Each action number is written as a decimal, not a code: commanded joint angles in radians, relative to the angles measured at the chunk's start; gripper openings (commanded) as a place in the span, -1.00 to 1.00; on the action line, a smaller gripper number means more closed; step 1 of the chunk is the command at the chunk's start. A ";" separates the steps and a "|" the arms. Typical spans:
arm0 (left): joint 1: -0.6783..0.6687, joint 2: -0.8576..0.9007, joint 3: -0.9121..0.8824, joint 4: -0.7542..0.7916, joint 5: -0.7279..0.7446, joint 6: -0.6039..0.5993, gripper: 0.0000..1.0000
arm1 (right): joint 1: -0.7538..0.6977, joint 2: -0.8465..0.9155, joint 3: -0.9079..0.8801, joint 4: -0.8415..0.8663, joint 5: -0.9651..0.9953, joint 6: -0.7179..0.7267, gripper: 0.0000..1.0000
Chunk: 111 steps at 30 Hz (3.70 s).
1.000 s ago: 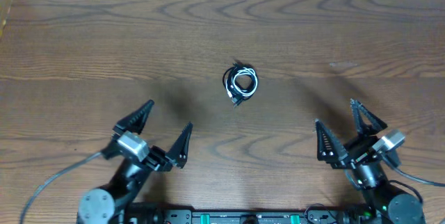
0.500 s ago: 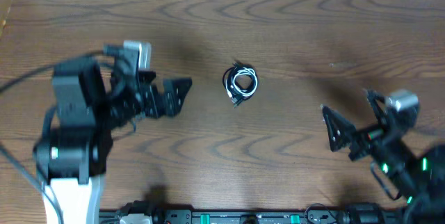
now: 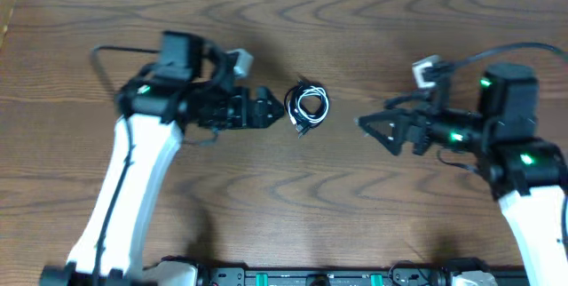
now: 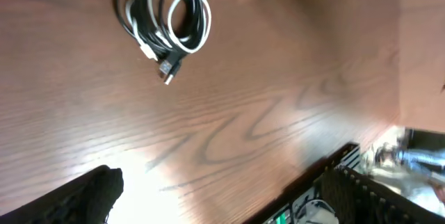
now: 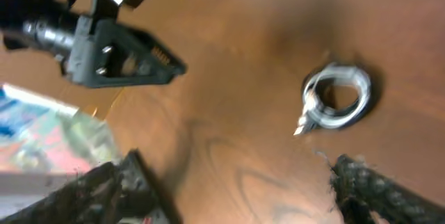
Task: Untangle cables
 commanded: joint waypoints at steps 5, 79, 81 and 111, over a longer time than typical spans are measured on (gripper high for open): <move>-0.073 0.187 0.016 0.150 -0.023 -0.029 0.94 | 0.063 0.116 0.014 -0.018 0.060 0.126 0.83; -0.269 0.124 0.016 0.827 0.449 -0.447 -0.85 | 0.095 0.122 0.011 0.039 0.483 0.286 0.99; -0.269 0.124 0.016 0.827 0.449 -0.446 -0.85 | 0.085 0.122 0.011 0.055 0.490 0.308 0.99; -0.266 0.124 0.016 0.674 0.222 -0.492 -0.85 | 0.070 0.218 0.013 0.035 0.516 0.373 -0.98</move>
